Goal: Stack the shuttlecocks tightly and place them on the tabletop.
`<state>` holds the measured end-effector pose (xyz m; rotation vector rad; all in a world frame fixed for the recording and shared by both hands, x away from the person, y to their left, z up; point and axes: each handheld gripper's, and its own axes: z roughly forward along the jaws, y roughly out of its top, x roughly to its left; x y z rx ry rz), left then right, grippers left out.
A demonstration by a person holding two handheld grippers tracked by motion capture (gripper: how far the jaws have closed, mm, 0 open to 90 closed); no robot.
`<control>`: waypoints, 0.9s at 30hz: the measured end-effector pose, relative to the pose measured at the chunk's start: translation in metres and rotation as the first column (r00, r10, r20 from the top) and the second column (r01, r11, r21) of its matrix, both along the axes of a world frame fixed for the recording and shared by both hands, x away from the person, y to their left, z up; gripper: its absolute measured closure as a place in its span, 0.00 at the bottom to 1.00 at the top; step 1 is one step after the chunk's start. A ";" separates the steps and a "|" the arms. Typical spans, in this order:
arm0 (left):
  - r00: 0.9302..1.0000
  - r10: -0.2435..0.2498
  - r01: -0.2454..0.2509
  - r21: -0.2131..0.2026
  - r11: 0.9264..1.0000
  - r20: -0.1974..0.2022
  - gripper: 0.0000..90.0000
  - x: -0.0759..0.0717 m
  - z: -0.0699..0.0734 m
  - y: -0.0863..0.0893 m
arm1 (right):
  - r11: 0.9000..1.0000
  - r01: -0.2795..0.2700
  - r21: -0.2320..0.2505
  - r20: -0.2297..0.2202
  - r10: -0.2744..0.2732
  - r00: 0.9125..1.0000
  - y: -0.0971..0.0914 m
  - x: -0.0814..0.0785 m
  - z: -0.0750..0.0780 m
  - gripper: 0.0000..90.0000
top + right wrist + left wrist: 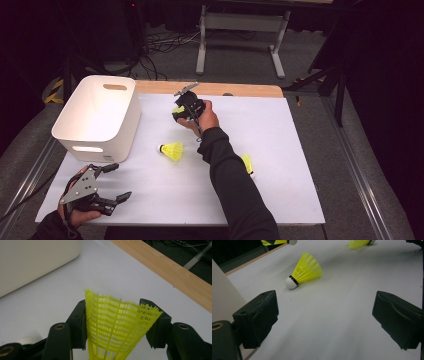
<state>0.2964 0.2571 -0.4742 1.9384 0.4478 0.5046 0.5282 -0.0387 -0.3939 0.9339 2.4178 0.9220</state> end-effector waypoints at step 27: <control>1.000 0.015 -0.015 0.023 1.000 -0.011 0.09 0.000 -0.001 -0.002 | 0.989 -0.088 0.116 -0.081 0.097 0.992 -0.053 -0.132 -0.022 0.50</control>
